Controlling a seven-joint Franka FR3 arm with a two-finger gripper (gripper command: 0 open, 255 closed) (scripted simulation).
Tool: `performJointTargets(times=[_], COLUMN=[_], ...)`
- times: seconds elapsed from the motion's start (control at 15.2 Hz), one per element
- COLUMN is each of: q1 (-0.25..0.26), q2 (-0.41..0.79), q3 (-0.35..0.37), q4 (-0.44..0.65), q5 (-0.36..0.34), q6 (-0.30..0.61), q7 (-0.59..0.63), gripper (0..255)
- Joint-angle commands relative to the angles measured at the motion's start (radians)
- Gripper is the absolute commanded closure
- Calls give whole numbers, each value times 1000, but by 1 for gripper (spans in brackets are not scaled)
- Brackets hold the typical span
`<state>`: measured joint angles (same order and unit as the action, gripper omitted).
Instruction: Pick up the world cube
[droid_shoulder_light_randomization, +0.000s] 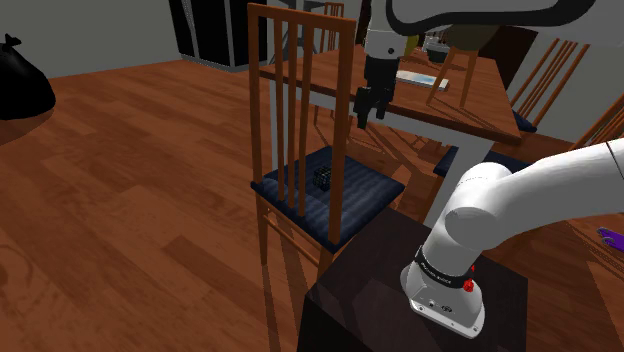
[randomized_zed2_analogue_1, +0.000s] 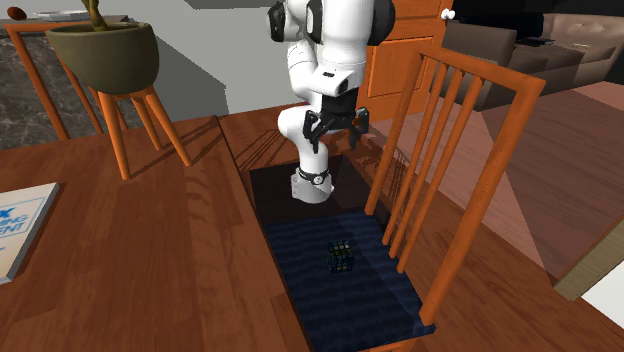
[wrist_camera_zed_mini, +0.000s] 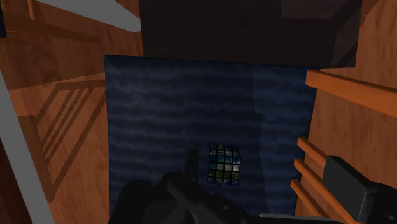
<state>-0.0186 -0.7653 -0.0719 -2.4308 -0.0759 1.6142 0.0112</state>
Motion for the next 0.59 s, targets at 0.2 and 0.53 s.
performJointTargets(times=[0.2,0.53], q1=[0,2], q2=[59,190], q3=[-10,-28], q4=[-50,-106], q5=[-3,-6], q6=[111,299], q7=[0,-2], gripper=[0,0])
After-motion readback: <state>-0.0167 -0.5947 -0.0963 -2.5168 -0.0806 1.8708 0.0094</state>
